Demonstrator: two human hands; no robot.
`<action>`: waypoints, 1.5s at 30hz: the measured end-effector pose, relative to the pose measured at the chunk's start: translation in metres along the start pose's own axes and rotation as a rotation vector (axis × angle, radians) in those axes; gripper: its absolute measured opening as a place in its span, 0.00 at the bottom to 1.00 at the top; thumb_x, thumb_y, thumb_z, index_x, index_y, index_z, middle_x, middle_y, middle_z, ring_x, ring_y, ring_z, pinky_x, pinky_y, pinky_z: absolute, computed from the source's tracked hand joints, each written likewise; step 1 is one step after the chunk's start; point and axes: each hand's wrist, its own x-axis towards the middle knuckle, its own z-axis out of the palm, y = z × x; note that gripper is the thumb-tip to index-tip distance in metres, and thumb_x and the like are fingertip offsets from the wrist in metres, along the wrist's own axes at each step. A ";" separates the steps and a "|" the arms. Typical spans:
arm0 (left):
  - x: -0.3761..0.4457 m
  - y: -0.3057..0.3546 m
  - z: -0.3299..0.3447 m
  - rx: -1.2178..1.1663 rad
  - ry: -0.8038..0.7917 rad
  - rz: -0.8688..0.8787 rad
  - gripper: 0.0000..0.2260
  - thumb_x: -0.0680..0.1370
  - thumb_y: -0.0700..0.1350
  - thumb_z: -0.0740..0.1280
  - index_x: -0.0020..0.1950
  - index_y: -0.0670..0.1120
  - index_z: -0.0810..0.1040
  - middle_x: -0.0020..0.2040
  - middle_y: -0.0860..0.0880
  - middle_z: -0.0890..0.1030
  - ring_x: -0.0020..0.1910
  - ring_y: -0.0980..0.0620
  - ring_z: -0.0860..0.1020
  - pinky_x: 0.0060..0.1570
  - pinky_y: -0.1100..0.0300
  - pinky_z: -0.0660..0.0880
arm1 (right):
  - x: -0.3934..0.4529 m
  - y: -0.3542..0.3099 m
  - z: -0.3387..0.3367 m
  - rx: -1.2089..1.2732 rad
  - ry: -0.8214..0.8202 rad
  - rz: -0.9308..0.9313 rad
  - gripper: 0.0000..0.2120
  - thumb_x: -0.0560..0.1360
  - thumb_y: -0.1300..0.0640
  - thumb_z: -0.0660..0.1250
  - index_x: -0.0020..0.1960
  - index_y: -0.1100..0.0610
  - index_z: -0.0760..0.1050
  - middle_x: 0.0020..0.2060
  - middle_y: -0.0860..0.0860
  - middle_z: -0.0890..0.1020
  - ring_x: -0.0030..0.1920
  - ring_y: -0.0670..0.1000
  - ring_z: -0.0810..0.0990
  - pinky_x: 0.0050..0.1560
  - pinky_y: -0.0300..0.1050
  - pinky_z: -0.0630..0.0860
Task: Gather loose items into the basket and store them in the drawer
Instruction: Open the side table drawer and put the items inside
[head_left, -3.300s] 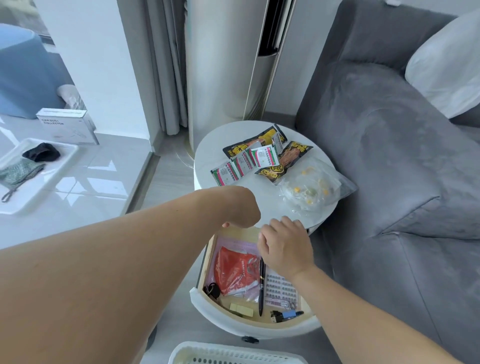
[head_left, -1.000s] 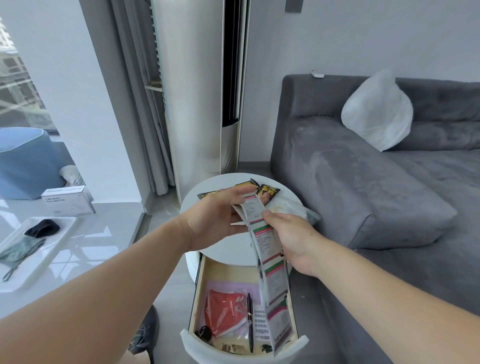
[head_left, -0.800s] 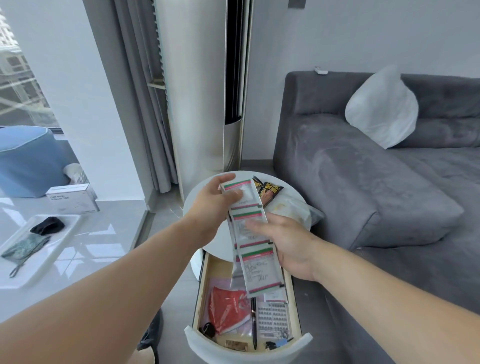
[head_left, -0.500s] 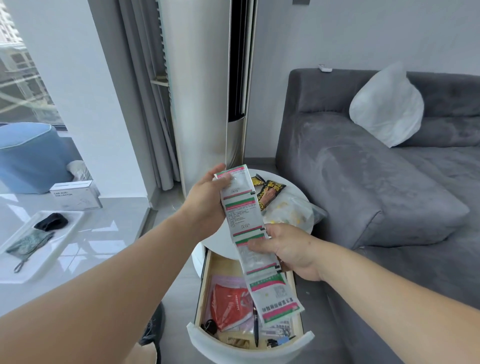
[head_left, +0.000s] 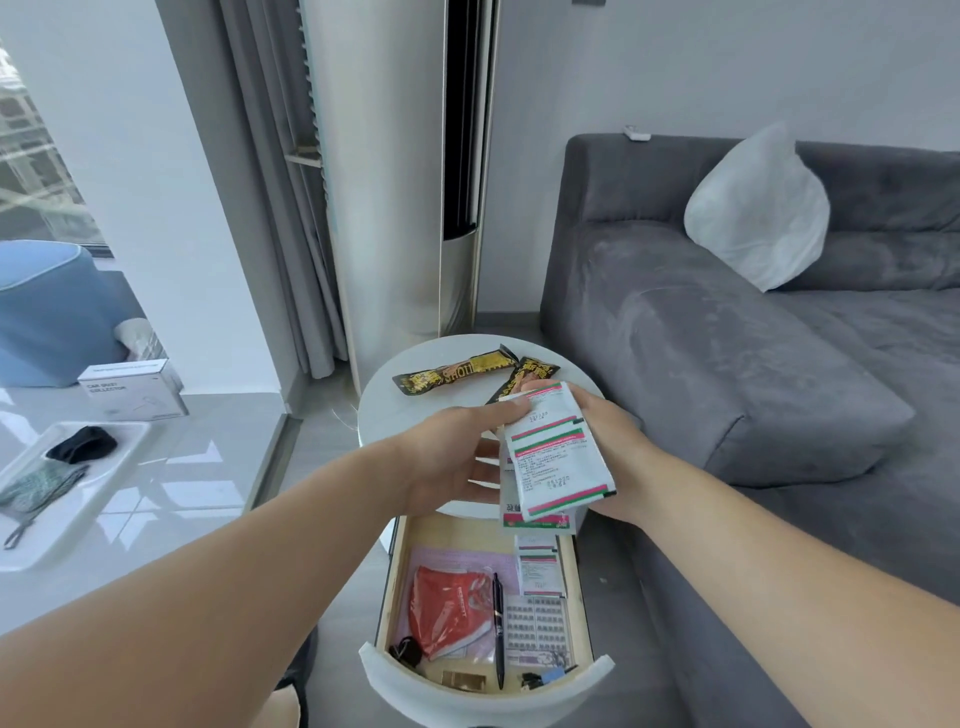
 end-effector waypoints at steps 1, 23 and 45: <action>0.001 0.000 -0.001 -0.010 -0.002 -0.001 0.20 0.82 0.57 0.67 0.65 0.43 0.80 0.51 0.43 0.86 0.48 0.45 0.86 0.55 0.48 0.82 | -0.001 0.000 0.001 0.020 -0.019 -0.004 0.14 0.84 0.56 0.65 0.44 0.57 0.84 0.39 0.58 0.85 0.33 0.54 0.85 0.30 0.43 0.80; 0.020 -0.016 0.007 0.036 0.412 0.230 0.14 0.83 0.56 0.63 0.65 0.51 0.74 0.56 0.47 0.85 0.49 0.47 0.86 0.52 0.46 0.84 | 0.012 0.038 0.028 -0.364 0.181 -0.110 0.15 0.83 0.42 0.60 0.56 0.49 0.80 0.46 0.53 0.88 0.41 0.54 0.88 0.38 0.49 0.81; 0.005 -0.044 -0.036 -0.178 0.290 -0.071 0.15 0.78 0.44 0.76 0.62 0.40 0.80 0.48 0.43 0.88 0.45 0.47 0.88 0.39 0.61 0.82 | 0.029 0.060 -0.006 -0.026 -0.003 0.228 0.12 0.79 0.58 0.73 0.61 0.60 0.83 0.52 0.58 0.88 0.46 0.54 0.87 0.41 0.46 0.85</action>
